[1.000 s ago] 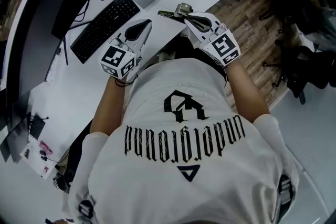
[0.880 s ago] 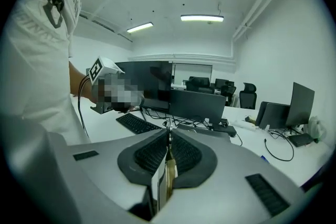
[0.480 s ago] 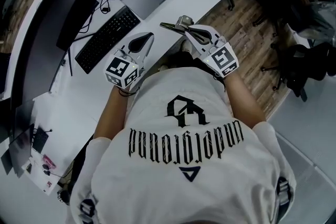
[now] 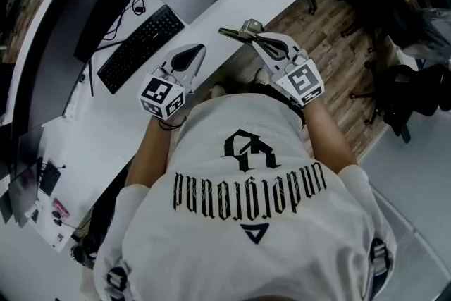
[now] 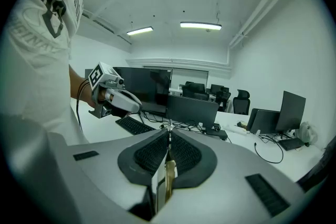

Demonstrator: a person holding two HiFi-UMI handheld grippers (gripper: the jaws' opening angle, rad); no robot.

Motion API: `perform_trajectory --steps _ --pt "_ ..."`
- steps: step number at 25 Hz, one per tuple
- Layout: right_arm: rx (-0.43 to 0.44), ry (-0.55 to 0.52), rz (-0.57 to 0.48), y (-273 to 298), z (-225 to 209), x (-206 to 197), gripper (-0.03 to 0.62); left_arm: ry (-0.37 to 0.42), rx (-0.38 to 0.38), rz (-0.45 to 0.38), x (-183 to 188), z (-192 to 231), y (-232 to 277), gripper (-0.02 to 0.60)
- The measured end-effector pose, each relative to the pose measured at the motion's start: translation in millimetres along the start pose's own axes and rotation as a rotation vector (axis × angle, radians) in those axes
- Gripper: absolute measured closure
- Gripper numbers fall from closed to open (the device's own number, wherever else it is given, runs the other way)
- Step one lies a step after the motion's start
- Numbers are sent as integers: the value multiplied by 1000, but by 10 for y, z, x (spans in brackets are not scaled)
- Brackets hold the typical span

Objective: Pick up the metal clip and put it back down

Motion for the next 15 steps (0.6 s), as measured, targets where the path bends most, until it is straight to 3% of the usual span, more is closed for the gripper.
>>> perform_trajectory --steps 7,15 --pt "60 2 3 -241 -426 -129 563 -26 54 11 50 -213 434 566" --pt "174 -27 -2 -412 -993 -271 563 -48 169 21 157 -465 868 566"
Point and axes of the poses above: the fingertips, and each gripper's own axes: y forward along the fingers, z to its left, x out of its top, the point moved 8 cm from there along -y, backward along the fingers, and after that the axes turned 5 degrees about y, right-handed, at the moved point
